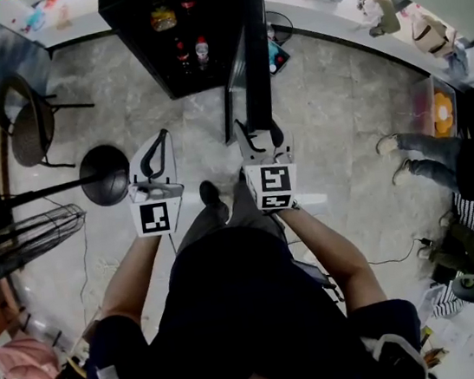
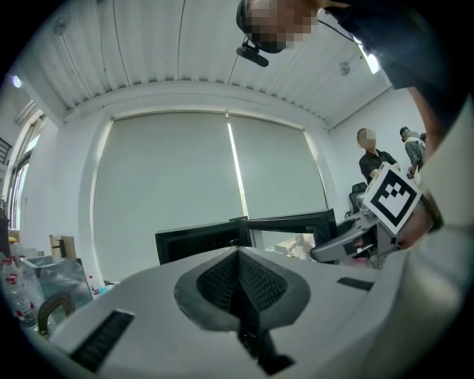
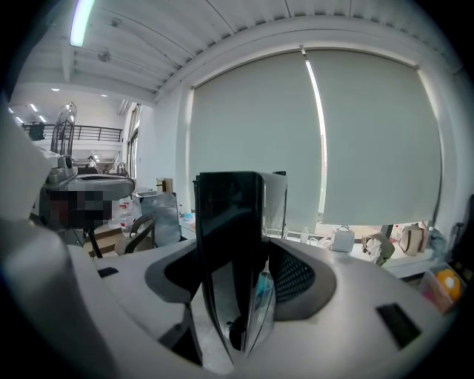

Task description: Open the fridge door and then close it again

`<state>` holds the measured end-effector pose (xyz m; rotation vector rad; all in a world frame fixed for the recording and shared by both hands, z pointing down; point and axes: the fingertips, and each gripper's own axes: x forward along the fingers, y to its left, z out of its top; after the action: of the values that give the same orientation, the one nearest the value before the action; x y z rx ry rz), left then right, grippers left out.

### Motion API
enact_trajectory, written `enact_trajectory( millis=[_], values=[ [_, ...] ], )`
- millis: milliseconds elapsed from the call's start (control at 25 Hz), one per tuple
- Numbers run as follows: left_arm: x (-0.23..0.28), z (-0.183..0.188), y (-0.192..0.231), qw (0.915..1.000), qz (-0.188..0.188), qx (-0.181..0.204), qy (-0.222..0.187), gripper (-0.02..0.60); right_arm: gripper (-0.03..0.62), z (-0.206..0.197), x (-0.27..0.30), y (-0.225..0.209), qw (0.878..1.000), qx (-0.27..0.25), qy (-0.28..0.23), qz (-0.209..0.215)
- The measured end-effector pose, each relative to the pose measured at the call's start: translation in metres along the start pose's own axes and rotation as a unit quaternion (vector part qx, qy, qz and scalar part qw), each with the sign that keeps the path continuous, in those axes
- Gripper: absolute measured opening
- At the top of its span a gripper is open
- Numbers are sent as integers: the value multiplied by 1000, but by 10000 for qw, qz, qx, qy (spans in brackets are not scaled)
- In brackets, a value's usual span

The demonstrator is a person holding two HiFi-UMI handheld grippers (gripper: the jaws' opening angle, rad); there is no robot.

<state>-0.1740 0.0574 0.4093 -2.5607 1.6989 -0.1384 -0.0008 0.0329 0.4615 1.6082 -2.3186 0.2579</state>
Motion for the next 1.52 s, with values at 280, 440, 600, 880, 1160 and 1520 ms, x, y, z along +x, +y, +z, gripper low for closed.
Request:
enact_trajectory(
  millis=[280,440,600,880,1160,1520],
  values=[
    [2,6,0,10000,-56,-67,-10,26,279,0,-1,-3,9999,-68,12,75],
    [3,9,0,9999,-121,-54,5,80,285,-1,-1,0,9996,-166,5,244],
    [6,16,1,9998,-162,-81,-76,168,290,-1,-4,1,9985,-317,6,447],
    [10,24,4,9998,-148,-85,-74,281,284,-3,-20,-2,9956,-534,-56,772],
    [17,35,-10,9996,-228,-118,-129,328,249,-17,-48,-31,9959,-461,48,776],
    [32,2,-75,9958,-847,258,238,371,125,-38,-79,-99,9987,-402,305,107]
  ],
)
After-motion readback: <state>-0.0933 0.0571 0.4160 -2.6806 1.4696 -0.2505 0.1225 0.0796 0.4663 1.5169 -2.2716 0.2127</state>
